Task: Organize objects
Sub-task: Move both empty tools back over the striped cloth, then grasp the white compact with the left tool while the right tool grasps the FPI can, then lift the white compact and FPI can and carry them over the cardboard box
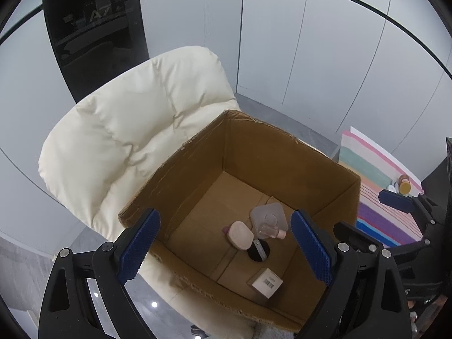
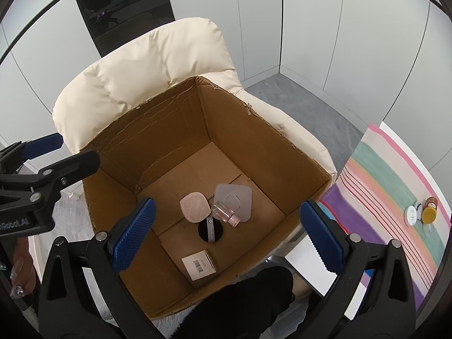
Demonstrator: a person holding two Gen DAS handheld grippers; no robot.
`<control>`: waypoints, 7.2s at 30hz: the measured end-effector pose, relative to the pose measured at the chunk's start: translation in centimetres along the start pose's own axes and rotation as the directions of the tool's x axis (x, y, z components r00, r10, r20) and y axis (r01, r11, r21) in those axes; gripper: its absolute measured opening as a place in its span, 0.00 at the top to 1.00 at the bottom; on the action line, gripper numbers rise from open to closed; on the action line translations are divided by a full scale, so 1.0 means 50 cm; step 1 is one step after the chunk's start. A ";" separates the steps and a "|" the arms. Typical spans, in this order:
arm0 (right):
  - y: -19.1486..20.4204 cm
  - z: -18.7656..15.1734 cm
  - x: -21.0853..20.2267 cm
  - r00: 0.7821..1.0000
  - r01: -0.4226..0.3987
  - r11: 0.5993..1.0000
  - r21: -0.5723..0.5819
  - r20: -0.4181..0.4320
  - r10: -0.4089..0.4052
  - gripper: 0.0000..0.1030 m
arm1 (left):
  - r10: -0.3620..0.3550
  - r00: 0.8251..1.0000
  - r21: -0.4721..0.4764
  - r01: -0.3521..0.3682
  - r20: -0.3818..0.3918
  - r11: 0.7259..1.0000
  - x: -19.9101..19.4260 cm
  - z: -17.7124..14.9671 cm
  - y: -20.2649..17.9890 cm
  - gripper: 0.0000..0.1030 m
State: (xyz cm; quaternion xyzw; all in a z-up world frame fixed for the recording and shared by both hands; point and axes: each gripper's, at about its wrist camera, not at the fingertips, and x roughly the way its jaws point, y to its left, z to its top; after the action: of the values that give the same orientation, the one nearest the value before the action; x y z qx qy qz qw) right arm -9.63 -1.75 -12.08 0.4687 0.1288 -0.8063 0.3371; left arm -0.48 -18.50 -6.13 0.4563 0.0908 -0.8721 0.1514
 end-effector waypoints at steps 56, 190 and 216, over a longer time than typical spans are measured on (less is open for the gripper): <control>-0.171 -0.341 -0.316 0.982 0.175 0.894 0.413 -0.010 -0.188 0.00 | -0.222 0.971 0.263 0.238 -0.090 0.935 -0.088 -0.184 -0.301 0.08; -0.696 -0.316 -0.563 0.836 0.417 0.633 0.653 -0.003 -0.549 0.45 | -0.280 0.957 0.567 0.193 0.069 0.801 -0.159 0.049 -0.862 0.44; -0.364 -0.558 -0.562 0.887 0.355 0.643 0.679 -0.028 -0.460 0.45 | -0.290 0.957 0.566 0.242 -0.004 0.788 -0.253 -0.228 -0.611 0.44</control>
State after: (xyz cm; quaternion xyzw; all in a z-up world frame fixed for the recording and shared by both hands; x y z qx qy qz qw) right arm 6.32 38.21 -5.10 0.4553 -0.0911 -0.8850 -0.0355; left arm 4.49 15.82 -1.54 0.4265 -0.1121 -0.8907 -0.1098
